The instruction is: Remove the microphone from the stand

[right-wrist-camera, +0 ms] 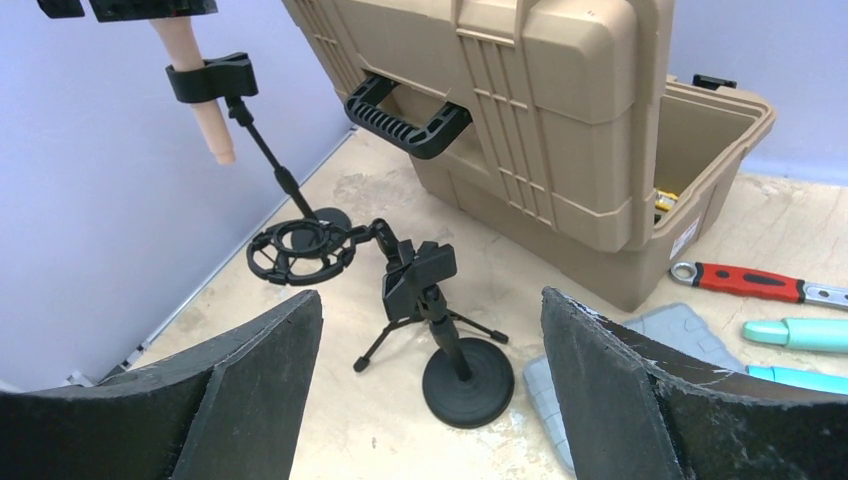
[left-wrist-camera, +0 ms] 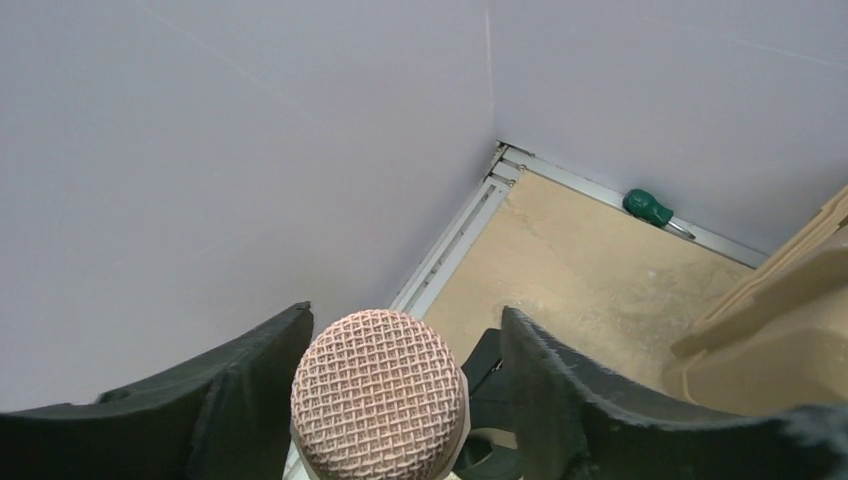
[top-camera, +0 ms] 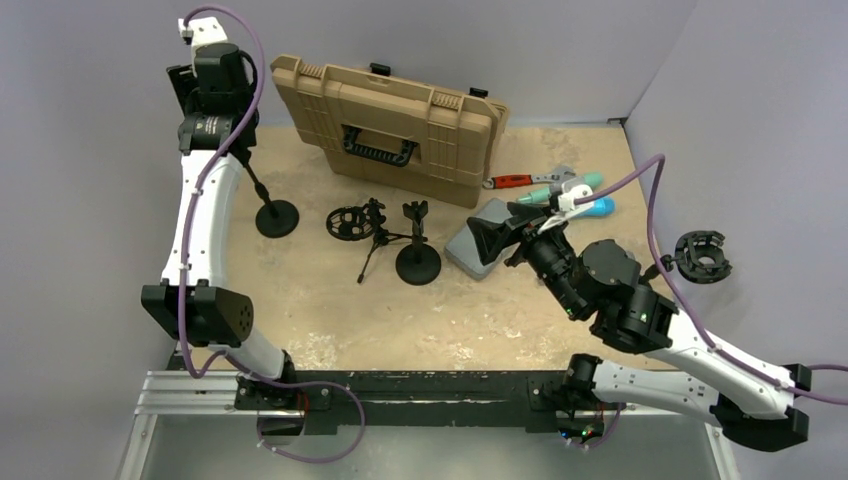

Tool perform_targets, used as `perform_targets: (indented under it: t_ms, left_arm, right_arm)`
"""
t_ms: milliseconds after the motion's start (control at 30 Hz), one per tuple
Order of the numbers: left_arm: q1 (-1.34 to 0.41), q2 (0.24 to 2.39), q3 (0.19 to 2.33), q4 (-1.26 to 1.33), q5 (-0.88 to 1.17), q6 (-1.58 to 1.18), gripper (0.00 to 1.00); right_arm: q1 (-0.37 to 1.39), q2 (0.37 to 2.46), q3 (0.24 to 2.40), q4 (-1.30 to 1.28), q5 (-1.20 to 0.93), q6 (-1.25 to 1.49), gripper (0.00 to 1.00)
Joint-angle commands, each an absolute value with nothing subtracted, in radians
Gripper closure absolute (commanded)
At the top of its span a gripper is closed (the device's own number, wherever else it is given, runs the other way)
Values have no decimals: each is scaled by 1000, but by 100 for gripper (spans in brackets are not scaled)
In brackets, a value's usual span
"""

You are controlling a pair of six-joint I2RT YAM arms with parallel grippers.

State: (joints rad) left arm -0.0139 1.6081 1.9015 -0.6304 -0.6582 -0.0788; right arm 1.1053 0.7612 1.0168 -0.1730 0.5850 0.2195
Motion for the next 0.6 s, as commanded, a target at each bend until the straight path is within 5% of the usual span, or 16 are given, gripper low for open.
perform_targets:
  t_ms: [0, 333, 567]
  left_arm:
    - [-6, 1560, 1837, -507, -678, -36, 43]
    - [-11, 1256, 1630, -448, -644, 21, 97]
    - [-37, 995, 1468, -476, -596, 49, 100]
  right_arm:
    - [1107, 784, 1031, -174, 597, 238, 21]
    - [1108, 860, 1038, -127, 568, 232, 21]
    - [1107, 952, 1062, -71, 514, 212, 22]
